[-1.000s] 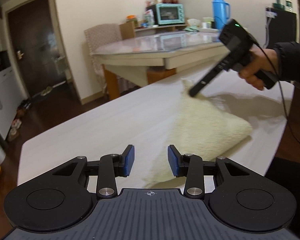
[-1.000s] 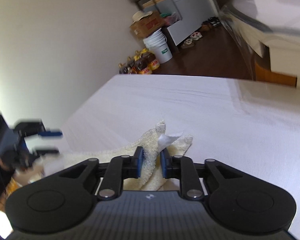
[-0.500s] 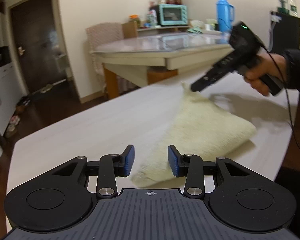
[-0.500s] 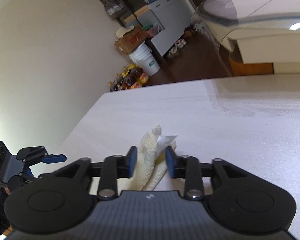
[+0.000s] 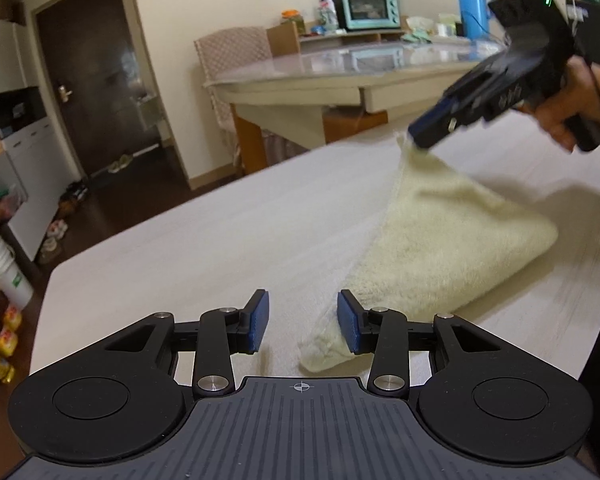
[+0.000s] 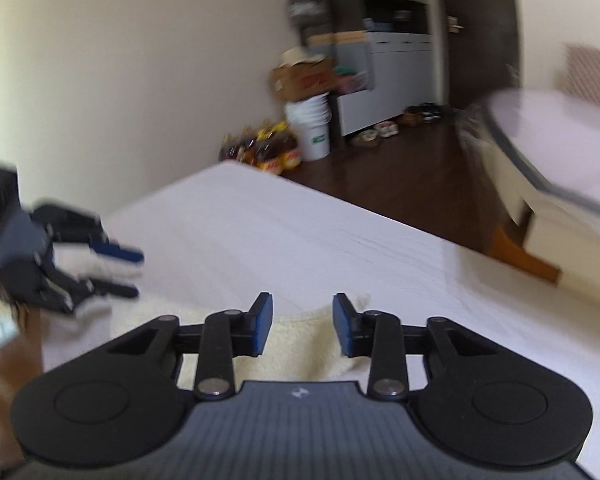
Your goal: Fold towel
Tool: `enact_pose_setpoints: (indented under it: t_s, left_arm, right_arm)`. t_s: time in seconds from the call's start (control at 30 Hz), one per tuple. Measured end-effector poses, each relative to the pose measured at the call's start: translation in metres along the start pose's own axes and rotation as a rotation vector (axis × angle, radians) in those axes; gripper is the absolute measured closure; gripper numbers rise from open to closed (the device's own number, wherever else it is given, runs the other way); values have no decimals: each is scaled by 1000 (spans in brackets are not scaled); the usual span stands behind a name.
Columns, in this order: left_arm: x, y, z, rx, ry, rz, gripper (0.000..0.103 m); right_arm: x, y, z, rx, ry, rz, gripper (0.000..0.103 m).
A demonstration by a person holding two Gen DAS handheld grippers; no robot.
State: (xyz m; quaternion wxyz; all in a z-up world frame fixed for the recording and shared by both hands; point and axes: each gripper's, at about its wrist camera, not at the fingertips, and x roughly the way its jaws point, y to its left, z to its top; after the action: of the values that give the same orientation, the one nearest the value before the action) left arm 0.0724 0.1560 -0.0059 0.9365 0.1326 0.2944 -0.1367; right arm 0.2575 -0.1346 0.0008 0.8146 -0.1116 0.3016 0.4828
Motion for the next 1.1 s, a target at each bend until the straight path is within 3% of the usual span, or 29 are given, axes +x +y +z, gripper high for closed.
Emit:
enact_pose_setpoints:
  t_s: [0.1,0.23,0.43,0.67,0.83,1.1]
  left_arm:
    - [-12,-1,0,-19,-6,4,62]
    - [-15,-3,-6,-20,13,8,62]
    - [-5,2,-8,-32,19,3,60]
    - [5,6,-3,-6,23,7,59]
    - [21,8,3,37,38,8,56]
    - [42,15,18,30,65,-22,53]
  right_arm:
    - [17,15,8,-104,67,-6,71]
    - [35,19,5,-146,137,-6,71]
    - [27,24,3,-77,180,-7,71]
    - [14,24,-8,-17,174,-19,71]
    - [18,34,-5,9,178,-81,71]
    - [-19,57,-31,98,122,-184,71]
